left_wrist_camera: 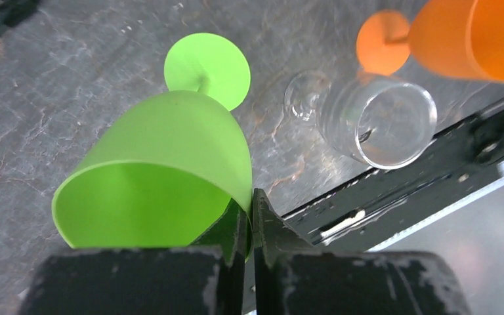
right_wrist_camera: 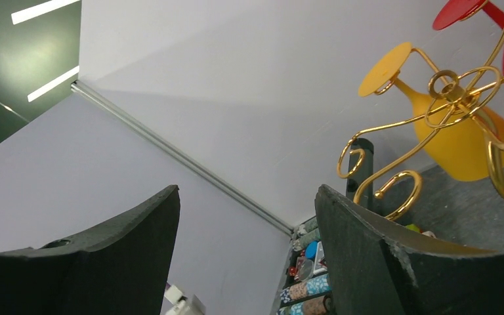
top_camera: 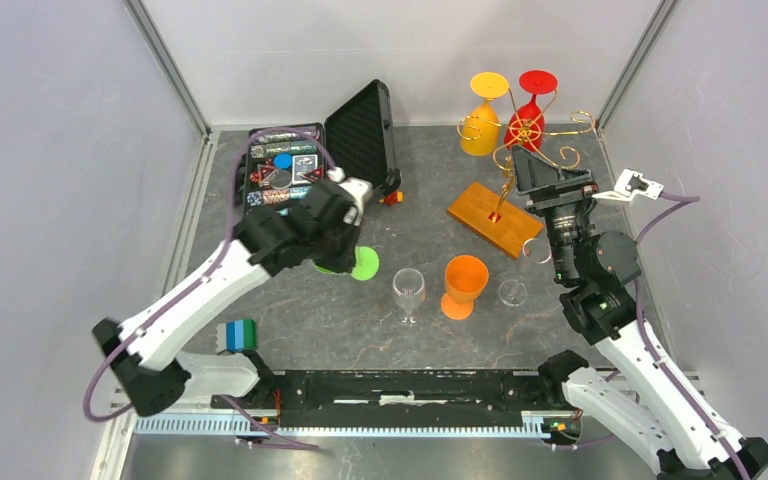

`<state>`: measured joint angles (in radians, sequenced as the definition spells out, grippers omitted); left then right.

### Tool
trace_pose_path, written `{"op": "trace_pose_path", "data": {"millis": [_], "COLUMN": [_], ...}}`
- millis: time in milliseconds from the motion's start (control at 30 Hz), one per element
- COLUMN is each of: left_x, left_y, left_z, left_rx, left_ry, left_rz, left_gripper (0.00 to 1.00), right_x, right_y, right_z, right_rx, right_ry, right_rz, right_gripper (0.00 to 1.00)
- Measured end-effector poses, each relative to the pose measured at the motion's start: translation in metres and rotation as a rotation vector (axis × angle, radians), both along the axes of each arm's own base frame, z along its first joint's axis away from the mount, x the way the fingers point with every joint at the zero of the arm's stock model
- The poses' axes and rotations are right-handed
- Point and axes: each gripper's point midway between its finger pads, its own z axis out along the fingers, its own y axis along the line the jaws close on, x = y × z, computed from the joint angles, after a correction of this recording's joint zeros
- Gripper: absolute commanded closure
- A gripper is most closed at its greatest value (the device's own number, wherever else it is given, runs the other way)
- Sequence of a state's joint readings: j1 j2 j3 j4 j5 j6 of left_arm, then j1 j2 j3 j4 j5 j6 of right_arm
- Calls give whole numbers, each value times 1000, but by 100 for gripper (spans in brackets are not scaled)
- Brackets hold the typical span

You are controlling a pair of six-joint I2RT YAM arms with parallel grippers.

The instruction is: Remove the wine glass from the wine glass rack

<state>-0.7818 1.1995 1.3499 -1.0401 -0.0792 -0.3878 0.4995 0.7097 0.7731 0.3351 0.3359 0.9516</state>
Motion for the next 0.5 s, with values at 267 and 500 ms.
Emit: {"op": "trace_pose_path", "data": {"millis": [267, 500], "left_x": [-21, -27], "left_y": [-22, -19], "left_z": [-55, -59], "left_rx": [255, 288], "left_ry": [126, 144], "left_rz": [-154, -178], "left_gripper": [98, 97], "right_x": [3, 2], "right_y": [-6, -9], "right_z": [-9, -9], "right_rx": [-34, -37], "right_ry": [29, 31], "right_rz": [-40, -53], "right_gripper": [21, 21]}}
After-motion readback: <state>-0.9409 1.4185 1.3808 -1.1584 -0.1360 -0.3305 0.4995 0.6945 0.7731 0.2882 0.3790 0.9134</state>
